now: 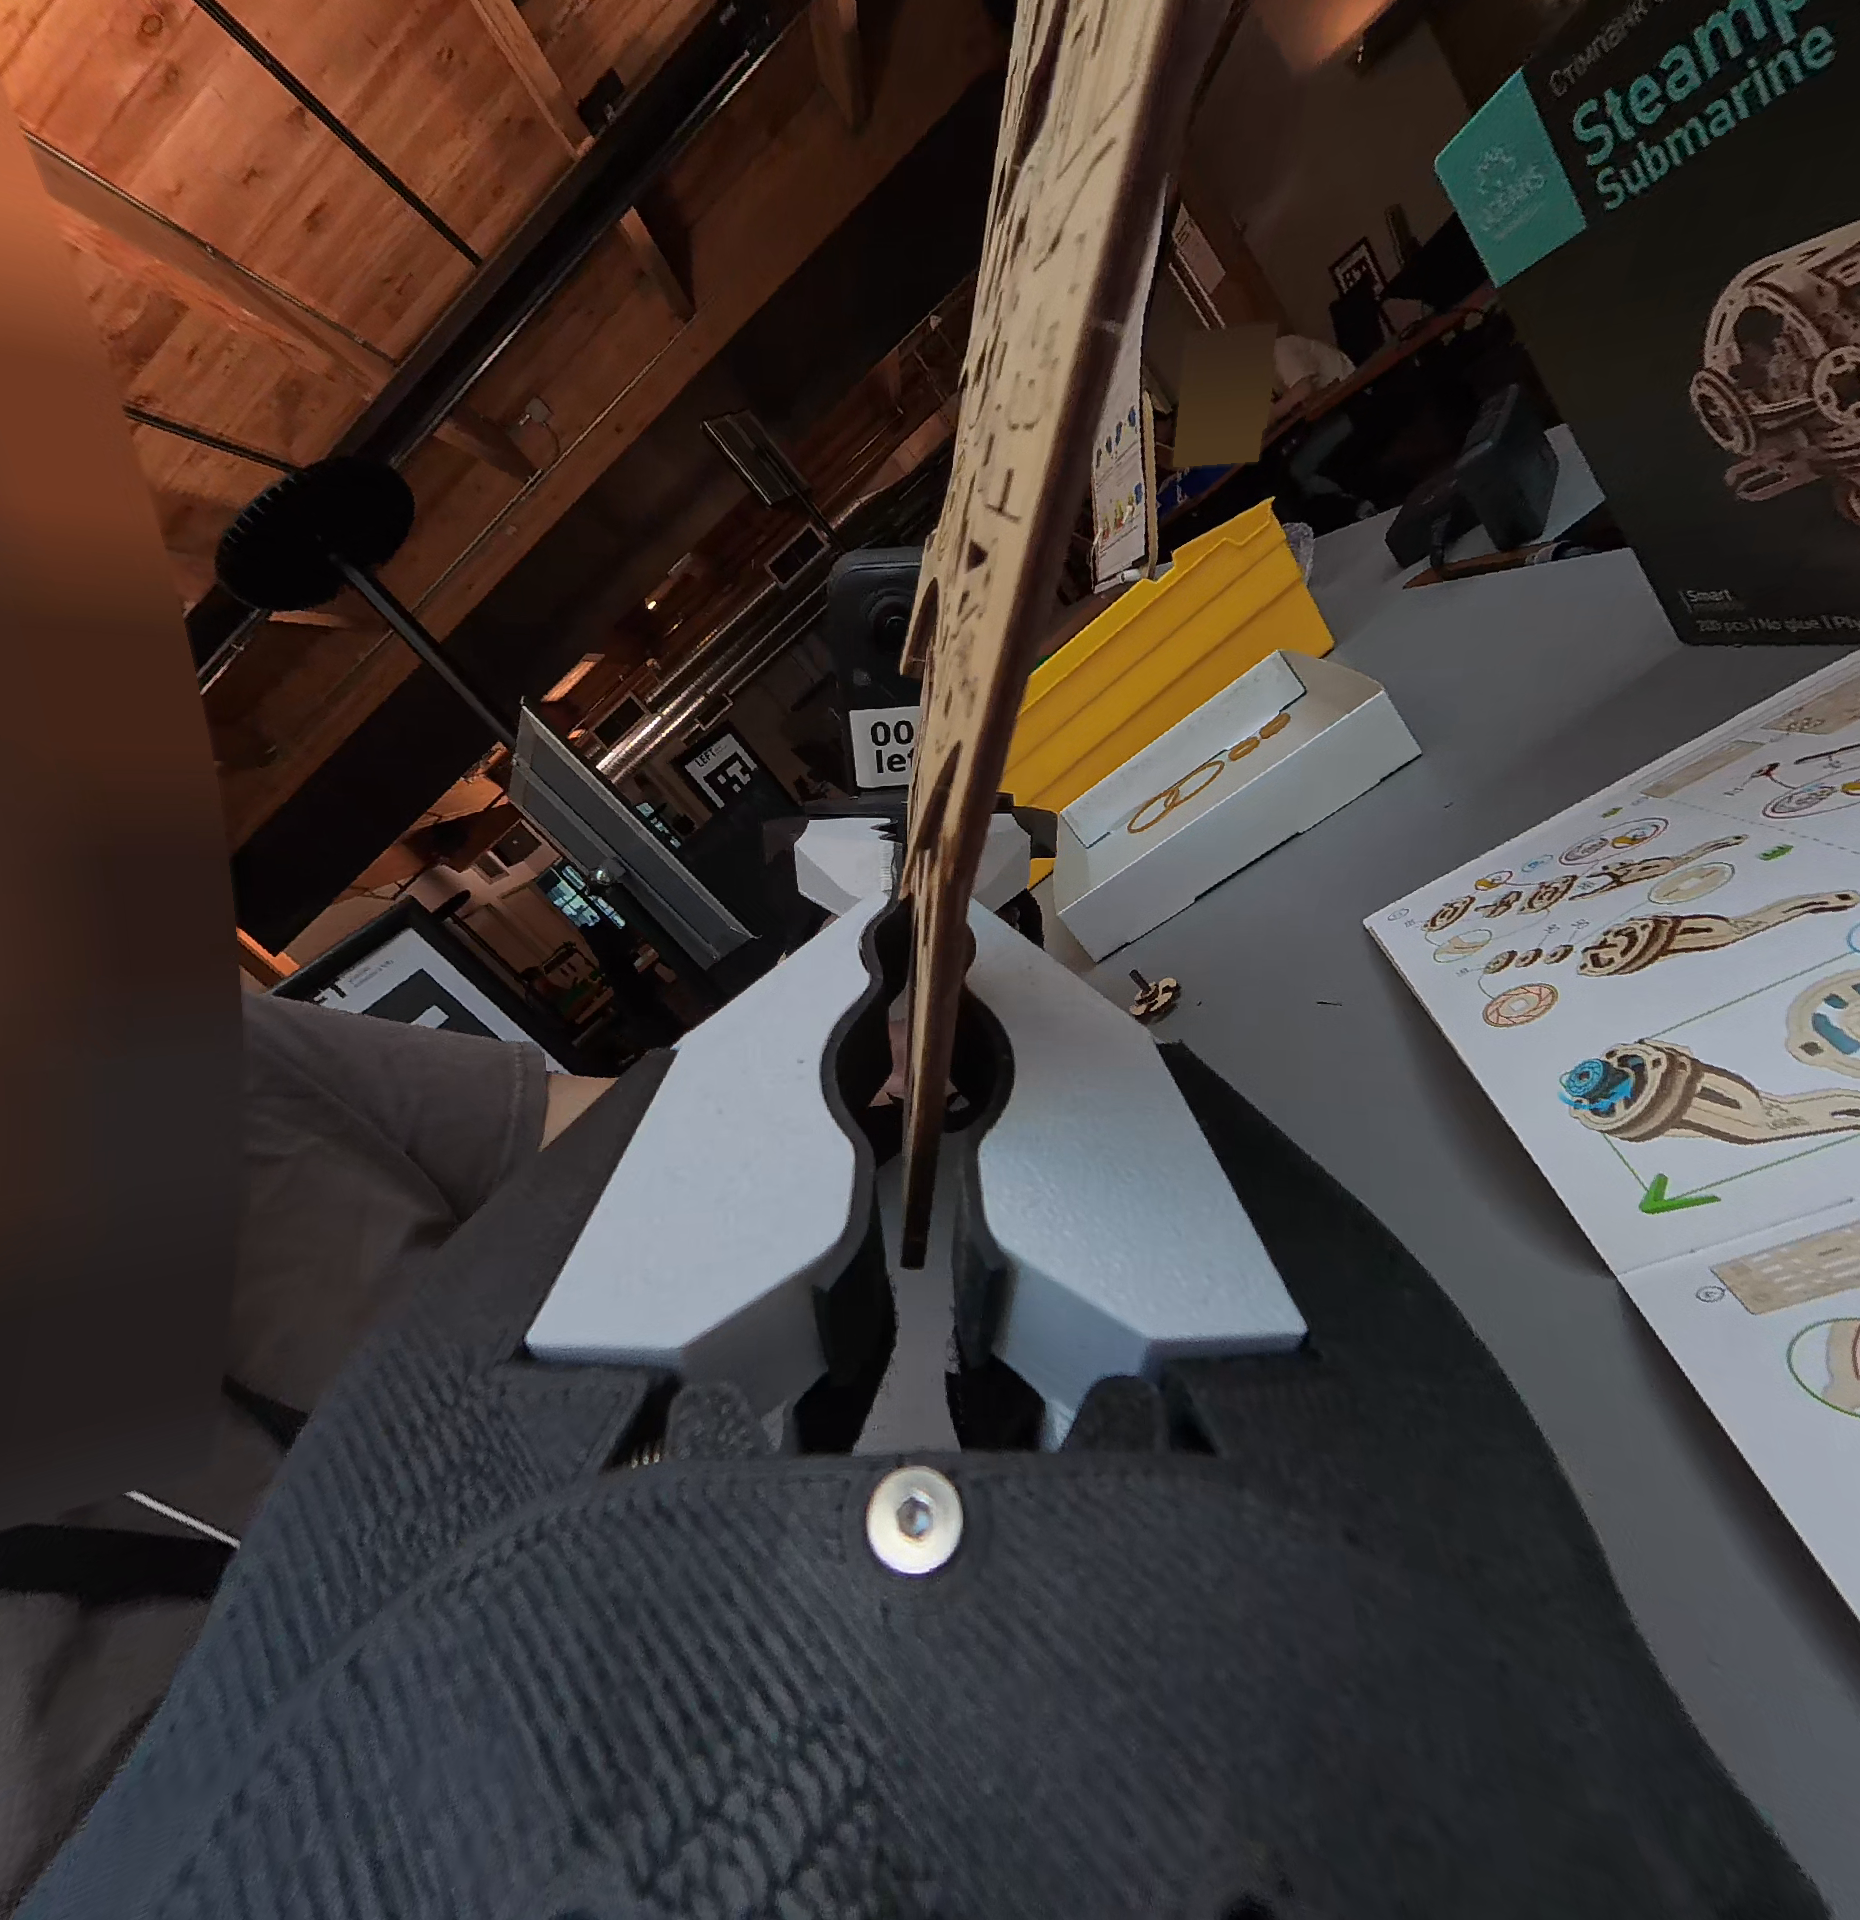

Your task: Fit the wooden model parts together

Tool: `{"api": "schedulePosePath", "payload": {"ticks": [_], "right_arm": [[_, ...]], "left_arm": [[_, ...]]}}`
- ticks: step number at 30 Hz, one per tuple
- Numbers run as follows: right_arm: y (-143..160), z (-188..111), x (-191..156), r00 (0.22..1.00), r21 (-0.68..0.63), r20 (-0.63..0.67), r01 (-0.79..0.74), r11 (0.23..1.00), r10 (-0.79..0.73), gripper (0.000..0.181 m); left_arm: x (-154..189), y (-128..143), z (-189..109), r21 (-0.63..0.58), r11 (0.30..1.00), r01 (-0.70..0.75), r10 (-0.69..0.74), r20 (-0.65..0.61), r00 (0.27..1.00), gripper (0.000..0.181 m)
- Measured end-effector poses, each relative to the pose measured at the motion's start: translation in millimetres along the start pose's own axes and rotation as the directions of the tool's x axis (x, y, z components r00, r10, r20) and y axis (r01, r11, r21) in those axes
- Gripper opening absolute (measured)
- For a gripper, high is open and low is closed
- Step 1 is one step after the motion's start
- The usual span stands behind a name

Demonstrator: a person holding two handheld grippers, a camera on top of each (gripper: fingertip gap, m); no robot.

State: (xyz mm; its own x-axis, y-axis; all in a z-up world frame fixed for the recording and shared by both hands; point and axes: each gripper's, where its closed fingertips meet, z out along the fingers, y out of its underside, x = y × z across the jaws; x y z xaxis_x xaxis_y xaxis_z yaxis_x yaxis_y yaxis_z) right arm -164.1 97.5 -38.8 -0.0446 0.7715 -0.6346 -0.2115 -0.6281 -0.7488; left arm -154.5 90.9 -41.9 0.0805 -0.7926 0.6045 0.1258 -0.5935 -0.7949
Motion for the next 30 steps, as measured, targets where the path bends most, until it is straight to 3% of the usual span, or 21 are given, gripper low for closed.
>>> {"api": "schedulePosePath", "payload": {"ticks": [30], "right_arm": [[1.7,-4.7,1.4,0.998,-0.037,-0.035,0.057,0.998,-0.058,0.001]], "left_arm": [[-1.9,4.1,1.7,-0.013,1.0,0.011,-0.011,-0.004,1.0,0.0]]}}
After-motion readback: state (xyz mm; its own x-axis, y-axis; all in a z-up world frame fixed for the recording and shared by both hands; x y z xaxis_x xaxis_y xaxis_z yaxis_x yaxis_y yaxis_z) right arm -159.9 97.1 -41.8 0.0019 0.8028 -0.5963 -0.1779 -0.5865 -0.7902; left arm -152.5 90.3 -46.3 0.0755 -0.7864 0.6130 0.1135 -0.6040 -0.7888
